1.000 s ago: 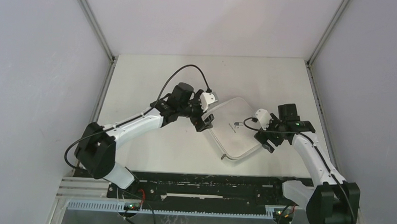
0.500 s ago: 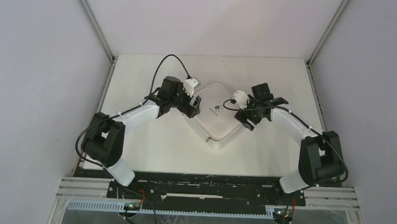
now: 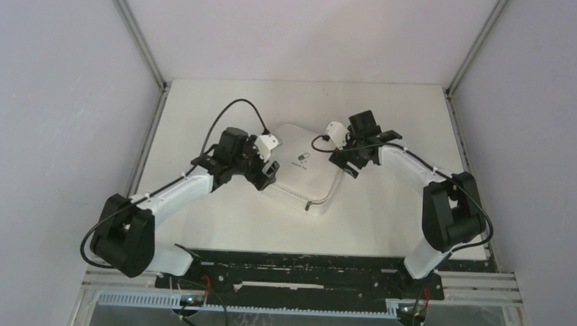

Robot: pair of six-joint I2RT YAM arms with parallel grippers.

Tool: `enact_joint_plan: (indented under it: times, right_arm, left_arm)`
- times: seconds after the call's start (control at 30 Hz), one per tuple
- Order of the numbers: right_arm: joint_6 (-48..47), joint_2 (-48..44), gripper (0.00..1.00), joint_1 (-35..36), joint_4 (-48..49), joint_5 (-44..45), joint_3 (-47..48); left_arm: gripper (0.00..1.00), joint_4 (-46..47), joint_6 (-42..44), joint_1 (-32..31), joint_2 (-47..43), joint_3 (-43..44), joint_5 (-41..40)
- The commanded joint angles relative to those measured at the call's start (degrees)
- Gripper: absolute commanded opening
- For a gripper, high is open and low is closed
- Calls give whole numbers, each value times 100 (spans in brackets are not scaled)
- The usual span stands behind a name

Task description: Organize the medicine kit

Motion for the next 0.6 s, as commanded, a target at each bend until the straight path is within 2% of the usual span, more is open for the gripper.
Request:
enact_joint_plan:
  times: [0.0, 0.17, 0.3, 0.43, 0.57]
  right_arm:
    - [288, -400, 78, -78, 184, -249, 292]
    - [552, -1136, 80, -421, -87, -317, -79]
    - [780, -1988, 81, -579, -208, -666, -739]
    - [1072, -2605, 82, -613, -229, -1213, -1226]
    - [1193, -2923, 81, -647, -327, -1419, -1406]
  left_arm:
    - [85, -424, 746, -599, -388, -167, 959]
    - [90, -438, 1089, -873, -737, -196, 700]
    - [96, 98, 1444, -1165, -1169, -323, 185]
    - [100, 62, 2335, -1746, -1139, -254, -131]
    - [98, -528, 3281, -2095, -698, 6, -390]
